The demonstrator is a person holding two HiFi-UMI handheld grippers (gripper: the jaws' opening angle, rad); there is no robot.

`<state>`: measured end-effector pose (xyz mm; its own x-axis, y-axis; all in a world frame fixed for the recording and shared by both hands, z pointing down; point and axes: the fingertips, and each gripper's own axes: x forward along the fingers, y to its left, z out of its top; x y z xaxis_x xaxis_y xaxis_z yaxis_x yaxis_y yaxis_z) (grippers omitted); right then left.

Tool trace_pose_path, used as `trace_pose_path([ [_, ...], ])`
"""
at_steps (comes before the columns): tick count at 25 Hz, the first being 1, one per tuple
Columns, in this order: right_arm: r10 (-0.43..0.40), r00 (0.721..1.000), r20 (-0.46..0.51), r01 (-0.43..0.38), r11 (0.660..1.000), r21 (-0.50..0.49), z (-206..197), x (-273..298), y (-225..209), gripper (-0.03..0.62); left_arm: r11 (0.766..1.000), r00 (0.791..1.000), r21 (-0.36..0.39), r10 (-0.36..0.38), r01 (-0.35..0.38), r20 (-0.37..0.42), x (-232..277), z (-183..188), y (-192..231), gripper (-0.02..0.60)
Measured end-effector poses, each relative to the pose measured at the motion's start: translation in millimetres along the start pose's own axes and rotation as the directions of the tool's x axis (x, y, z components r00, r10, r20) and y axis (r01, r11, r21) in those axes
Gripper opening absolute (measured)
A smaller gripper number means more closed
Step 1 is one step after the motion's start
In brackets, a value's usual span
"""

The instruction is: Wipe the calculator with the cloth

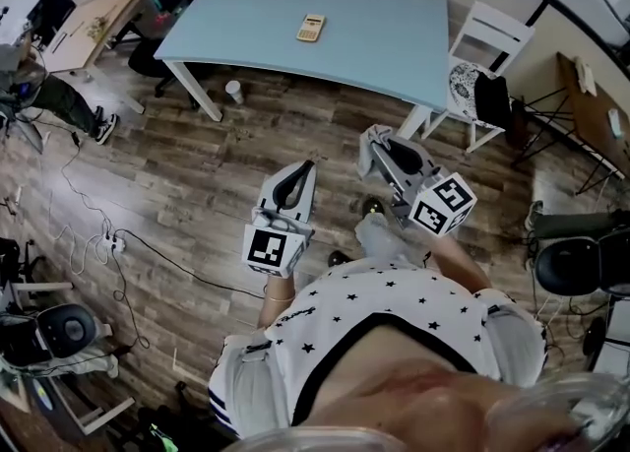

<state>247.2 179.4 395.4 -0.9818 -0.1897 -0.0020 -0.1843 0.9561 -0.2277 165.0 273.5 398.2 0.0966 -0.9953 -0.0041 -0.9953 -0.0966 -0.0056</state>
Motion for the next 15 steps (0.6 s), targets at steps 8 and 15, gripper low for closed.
trace_pose_path([
  [8, 0.061, 0.998, 0.014, -0.061, 0.998, 0.007, 5.0, 28.4, -7.7, 0.049, 0.997, 0.997, 0.039, 0.072, -0.071, -0.017, -6.4, 4.4, 19.1, 0.031],
  [15, 0.109, 0.994, 0.024, -0.109, 0.994, 0.030, 5.3, 57.6, -19.3, 0.049, 0.991, 0.992, 0.058, 0.122, -0.119, -0.042, 6.1, 3.1, 42.7, 0.031],
])
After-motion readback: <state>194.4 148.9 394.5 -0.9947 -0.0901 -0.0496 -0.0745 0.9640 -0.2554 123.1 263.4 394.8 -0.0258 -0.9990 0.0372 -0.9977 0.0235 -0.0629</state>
